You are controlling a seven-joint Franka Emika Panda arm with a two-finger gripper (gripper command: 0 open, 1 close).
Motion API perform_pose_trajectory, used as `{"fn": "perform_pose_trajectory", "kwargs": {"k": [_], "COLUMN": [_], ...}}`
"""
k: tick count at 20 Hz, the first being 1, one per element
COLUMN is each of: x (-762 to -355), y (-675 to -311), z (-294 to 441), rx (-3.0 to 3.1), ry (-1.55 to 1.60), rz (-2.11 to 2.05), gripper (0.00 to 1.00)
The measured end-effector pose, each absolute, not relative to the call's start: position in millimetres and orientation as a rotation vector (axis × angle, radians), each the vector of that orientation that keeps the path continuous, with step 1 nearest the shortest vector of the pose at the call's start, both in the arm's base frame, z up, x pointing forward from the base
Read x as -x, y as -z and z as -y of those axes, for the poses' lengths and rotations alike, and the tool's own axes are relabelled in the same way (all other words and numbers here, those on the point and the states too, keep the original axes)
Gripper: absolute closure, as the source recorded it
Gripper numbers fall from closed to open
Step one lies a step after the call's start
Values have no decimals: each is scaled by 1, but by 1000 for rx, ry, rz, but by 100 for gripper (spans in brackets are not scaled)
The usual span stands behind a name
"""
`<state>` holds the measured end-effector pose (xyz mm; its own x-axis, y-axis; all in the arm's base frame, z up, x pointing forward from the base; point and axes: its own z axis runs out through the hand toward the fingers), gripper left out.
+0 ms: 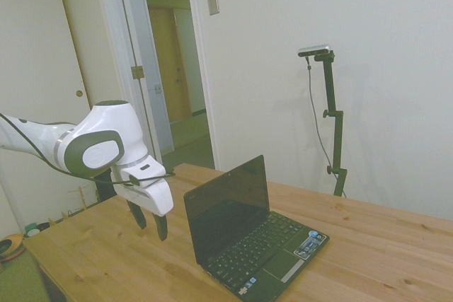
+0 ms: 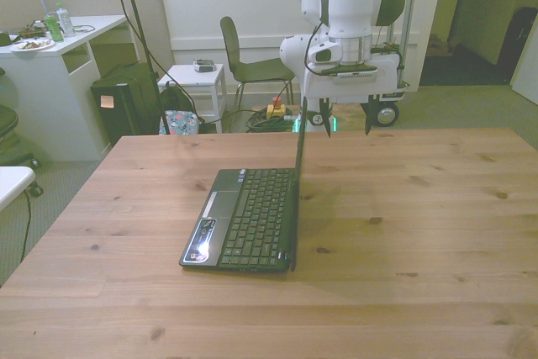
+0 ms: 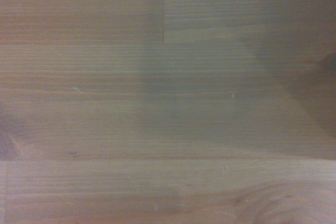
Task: Close the laptop
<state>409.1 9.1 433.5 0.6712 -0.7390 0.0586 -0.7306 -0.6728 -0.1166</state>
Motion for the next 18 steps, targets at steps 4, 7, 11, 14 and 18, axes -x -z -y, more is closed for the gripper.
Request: {"fn": "perform_pose_trajectory", "kwargs": {"k": [4,7,11,14,18], "x": [-415,-428,-446,-464,-486], "y": [-447,-483,-501,-522,-549], "z": [-23,-69,-96,-65,-2], "rx": [2837,2856,2850,2787,2703], "ry": [218,337,390,414,443], "rz": [-1192,-1155,-1174,-1258,-1396], "gripper": [0,0,0,0,0]}}
